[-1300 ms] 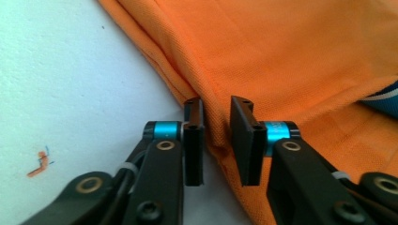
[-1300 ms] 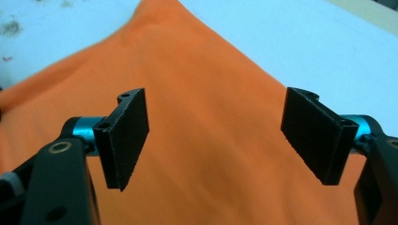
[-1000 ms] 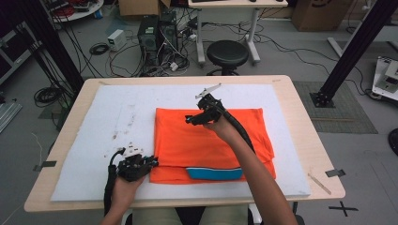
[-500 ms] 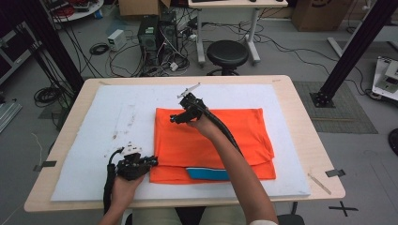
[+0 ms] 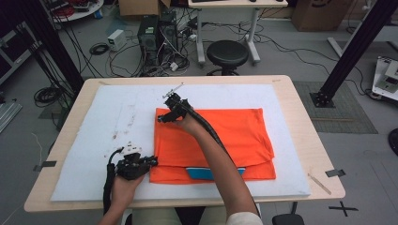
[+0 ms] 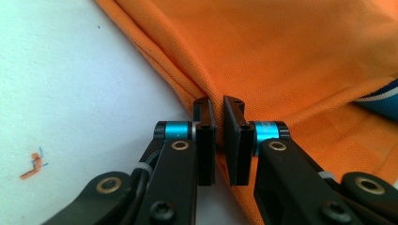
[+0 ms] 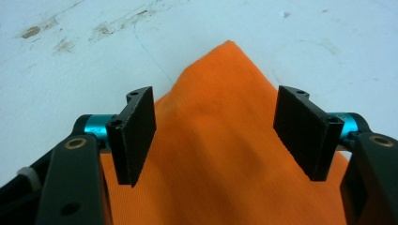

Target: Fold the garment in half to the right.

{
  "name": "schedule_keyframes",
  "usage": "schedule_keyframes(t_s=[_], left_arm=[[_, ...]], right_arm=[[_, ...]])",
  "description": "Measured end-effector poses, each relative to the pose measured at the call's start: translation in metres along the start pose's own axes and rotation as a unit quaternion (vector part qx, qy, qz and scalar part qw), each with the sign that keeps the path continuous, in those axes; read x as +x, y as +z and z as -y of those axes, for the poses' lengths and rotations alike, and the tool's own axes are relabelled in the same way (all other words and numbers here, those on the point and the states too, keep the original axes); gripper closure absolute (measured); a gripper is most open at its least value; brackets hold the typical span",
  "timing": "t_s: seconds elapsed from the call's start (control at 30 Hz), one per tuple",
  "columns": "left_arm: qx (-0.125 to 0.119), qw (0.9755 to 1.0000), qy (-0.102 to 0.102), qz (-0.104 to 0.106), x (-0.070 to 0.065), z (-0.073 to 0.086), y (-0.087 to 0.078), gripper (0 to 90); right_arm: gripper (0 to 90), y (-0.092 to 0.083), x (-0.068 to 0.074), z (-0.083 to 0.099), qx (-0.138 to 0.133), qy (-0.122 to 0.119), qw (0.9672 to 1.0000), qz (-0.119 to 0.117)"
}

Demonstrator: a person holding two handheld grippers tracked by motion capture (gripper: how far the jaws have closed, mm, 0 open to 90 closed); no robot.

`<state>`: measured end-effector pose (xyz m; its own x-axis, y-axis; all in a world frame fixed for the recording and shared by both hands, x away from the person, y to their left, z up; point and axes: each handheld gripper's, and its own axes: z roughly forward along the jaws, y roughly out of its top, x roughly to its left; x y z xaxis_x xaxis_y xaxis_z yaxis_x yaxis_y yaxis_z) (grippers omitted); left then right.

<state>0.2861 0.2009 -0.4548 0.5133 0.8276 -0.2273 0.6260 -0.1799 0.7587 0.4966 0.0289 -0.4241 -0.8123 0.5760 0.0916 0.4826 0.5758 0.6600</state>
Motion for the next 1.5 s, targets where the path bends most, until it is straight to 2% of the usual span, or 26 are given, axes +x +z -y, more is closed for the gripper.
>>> schedule_keyframes(t_s=[0.3, 0.4, 0.5, 0.6, 0.77, 1.0, 1.27, 1.33, 1.4, 1.5], left_arm=[[0.000, 1.0000, 0.001, 0.000, 0.000, 0.000, 0.000, 83.6], [0.000, 1.0000, 0.002, 0.000, 0.000, 0.000, 0.000, 83.5], [-0.001, 1.0000, 0.003, -0.001, 0.000, 0.000, 0.000, 83.4], [0.000, 1.0000, 0.003, 0.000, 0.000, 0.000, 0.000, 83.2], [-0.003, 1.0000, 0.003, -0.002, -0.001, 0.001, 0.000, 82.9], [-0.006, 0.9999, 0.003, -0.008, -0.002, 0.001, 0.000, 83.0], [-0.007, 0.9999, 0.006, -0.007, -0.001, 0.000, -0.001, 83.3], [-0.007, 0.9999, 0.007, -0.007, -0.001, 0.000, 0.000, 83.3], [-0.006, 0.9999, 0.008, -0.007, -0.001, 0.000, 0.000, 83.3], [-0.006, 0.9999, 0.008, -0.007, -0.001, 0.000, 0.000, 83.3]], right_arm=[[37.6, 0.022, 0.005, -0.004, 0.016, 0.002, 0.9998, -0.011], [40.1, 0.027, 0.008, -0.005, 0.022, -0.002, 0.9997, -0.011], [44.2, 0.032, 0.010, -0.006, 0.024, -0.008, 0.9997, -0.001], [49.9, 0.033, 0.013, -0.007, 0.027, -0.020, 0.9993, 0.016], [64.4, 0.034, 0.019, -0.008, 0.028, -0.038, 0.9987, 0.022], [82.7, 0.033, 0.019, -0.008, 0.027, -0.031, 0.9989, 0.023], [83.2, 0.033, 0.016, -0.006, 0.019, -0.007, 0.9997, 0.014], [74.2, 0.033, 0.016, -0.007, 0.015, 0.010, 0.9998, 0.009], [67.5, 0.034, 0.017, -0.007, 0.013, 0.013, 0.9998, 0.006], [64.9, 0.036, 0.021, -0.009, 0.015, 0.007, 0.9997, 0.015]])
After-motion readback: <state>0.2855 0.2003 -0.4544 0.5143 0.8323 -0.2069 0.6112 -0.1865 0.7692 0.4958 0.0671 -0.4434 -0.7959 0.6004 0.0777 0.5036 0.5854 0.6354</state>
